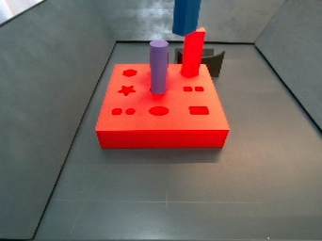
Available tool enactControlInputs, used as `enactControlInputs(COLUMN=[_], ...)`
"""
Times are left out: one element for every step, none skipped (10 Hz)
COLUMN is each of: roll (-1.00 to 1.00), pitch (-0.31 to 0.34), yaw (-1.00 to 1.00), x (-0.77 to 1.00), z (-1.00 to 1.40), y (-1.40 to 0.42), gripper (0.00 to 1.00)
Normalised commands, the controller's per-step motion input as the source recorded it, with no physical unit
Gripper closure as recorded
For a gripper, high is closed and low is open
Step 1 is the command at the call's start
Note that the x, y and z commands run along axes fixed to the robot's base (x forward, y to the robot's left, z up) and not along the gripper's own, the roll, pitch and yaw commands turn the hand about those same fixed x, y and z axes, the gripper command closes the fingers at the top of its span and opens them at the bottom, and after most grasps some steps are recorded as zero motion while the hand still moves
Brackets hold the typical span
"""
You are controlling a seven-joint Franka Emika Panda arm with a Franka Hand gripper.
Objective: Pick up the rectangle object. Move up. Move to above the board. Insert the rectangle object.
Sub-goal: Insert the rectangle object.
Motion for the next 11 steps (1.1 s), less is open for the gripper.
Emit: enactControlInputs(roll=[0.03,0.02,0.01,0.00,0.01,0.06,0.07,0.07,0.07,0.09,0.10], pitch=[-0.043,-0.036,-0.034,-0.046,-0.043,-0.027,-0.014,-0.011,-0.007,-0.004,-0.003], yaw=[-1.00,-1.00,-1.00,-1.00,-0.95,-0.76,-0.71,-0.70,-0.69,-0.65,-0.63], x=[0.00,0.00,0.00,0.01,0.12,0.35,0.41,0.42,0.43,0.46,0.48], z=[-0.15,-0.18,-0.19,-0.18,-0.18,-0.26,-0.27,-0.26,-0.26,-0.28,-0.31], y=[0.00,0.00,0.00,0.00,0.00,0.00,0.00,0.00,0.00,0.00,0.00], gripper=[1.00,1.00,1.00,1.00,1.00,1.00,1.00,1.00,1.00,1.00,1.00])
